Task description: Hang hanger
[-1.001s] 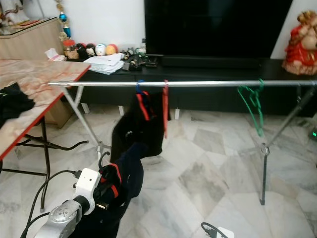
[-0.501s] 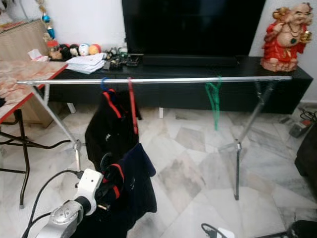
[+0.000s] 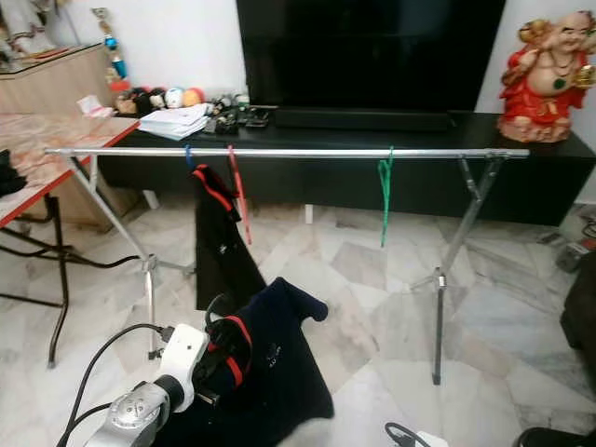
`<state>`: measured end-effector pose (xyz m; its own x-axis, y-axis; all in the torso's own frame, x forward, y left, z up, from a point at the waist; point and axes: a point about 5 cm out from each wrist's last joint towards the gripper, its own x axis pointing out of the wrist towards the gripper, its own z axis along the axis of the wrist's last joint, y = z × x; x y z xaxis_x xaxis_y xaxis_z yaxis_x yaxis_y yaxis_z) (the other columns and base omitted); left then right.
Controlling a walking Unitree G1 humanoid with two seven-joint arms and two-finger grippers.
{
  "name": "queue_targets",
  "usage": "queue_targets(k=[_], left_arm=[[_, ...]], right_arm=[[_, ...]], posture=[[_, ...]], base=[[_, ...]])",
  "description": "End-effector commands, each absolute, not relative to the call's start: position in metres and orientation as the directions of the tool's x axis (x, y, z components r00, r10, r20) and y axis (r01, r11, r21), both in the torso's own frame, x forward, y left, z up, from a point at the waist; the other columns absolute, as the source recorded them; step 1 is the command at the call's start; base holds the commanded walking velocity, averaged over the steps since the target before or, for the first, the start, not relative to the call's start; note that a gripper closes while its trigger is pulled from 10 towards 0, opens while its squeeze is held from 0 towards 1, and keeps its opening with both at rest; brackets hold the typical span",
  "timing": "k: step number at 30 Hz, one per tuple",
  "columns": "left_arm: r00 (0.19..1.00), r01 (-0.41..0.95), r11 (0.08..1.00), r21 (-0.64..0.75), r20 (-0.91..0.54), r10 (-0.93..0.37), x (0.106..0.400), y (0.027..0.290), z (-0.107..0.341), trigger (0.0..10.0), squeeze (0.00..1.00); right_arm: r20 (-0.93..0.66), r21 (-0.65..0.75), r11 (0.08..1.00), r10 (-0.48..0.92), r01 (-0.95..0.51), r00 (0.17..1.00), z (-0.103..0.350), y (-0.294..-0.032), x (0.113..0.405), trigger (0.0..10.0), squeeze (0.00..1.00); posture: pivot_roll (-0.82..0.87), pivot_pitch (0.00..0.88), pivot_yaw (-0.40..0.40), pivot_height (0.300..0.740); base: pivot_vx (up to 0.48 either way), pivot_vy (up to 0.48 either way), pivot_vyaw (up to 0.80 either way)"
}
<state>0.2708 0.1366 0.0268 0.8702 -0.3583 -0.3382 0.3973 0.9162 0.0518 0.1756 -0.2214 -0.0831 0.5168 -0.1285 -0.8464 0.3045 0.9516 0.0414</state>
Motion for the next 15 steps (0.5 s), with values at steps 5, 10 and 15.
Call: queue_targets(k=[5,10,15], left_arm=[[0.874,0.412,0.908,0.072,-0.312,-0.372,0.2736,0.1366,0.0335,10.0,0.00],[0.875,0.411,0.909,0.072,-0.311,-0.372,0.2738,0.1384,0.0347,10.0,0.00],[0.869,0.426,0.901,0.081,-0.315,-0.383,0.2734,0.1369,0.0348,10.0,0.00]], right_arm=[[-0.845,0.048,0.951,-0.126,0.307,0.520,-0.0828,-0.2190,0.1773,10.0,0.00],[-0.842,0.052,0.948,-0.128,0.315,0.524,-0.0820,-0.2188,0.1793,10.0,0.00],[-0.842,0.055,0.946,-0.128,0.319,0.525,-0.0815,-0.2180,0.1807,10.0,0.00]], posture=[[-0.04,0.000,0.053,0.740],[-0.03,0.000,0.047,0.740],[-0.03,0.000,0.048,0.740]], base=[[0.439,0.000,0.00],[0.448,0.000,0.00],[0.451,0.000,0.00]])
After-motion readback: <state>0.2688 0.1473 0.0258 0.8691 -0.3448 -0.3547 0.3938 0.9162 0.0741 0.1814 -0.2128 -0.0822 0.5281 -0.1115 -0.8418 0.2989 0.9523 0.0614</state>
